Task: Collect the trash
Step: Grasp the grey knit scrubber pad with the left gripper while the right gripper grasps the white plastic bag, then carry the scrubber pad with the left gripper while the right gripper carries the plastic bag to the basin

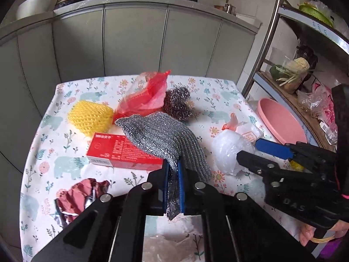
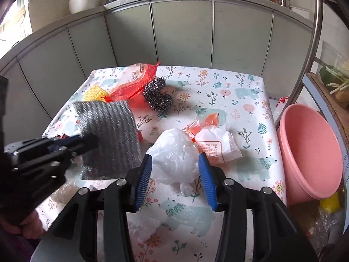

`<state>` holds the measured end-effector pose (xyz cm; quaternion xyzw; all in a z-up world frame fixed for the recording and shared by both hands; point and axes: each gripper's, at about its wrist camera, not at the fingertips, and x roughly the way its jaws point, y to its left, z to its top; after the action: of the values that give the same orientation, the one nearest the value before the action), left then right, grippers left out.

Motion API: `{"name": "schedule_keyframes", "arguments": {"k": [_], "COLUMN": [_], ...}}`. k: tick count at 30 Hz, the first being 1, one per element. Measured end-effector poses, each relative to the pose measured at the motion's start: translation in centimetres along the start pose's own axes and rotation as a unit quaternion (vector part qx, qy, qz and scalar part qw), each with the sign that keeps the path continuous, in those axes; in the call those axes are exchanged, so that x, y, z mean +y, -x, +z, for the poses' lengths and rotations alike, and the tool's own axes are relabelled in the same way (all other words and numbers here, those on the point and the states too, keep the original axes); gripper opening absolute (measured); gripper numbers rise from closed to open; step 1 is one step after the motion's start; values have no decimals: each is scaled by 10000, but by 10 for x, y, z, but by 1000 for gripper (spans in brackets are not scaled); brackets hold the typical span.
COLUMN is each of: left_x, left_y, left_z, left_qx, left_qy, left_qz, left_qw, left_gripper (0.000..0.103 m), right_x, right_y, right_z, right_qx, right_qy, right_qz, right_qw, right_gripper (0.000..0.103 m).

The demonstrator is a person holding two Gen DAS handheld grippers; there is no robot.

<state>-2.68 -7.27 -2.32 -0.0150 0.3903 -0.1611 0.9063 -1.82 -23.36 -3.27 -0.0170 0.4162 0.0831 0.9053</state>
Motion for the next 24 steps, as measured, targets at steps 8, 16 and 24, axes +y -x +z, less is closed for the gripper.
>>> {"name": "schedule_keyframes", "arguments": {"k": [8, 16, 24], "left_x": [7, 8, 7], "left_y": [13, 16, 18], "left_z": [0, 0, 1], "left_qx": [-125, -141, -155], "left_qy": [58, 26, 4], "left_qz": [133, 225, 271], "left_qw": [9998, 9996, 9995], "left_gripper": [7, 7, 7], "right_x": [8, 12, 7], "right_y": [-11, -13, -11], "right_z": [-1, -2, -1], "right_qx": [35, -13, -32], "right_qy": [11, 92, 16], "right_qz": [-269, -361, -357], "right_qw": [9996, 9993, 9994], "right_gripper": [45, 32, 23]}}
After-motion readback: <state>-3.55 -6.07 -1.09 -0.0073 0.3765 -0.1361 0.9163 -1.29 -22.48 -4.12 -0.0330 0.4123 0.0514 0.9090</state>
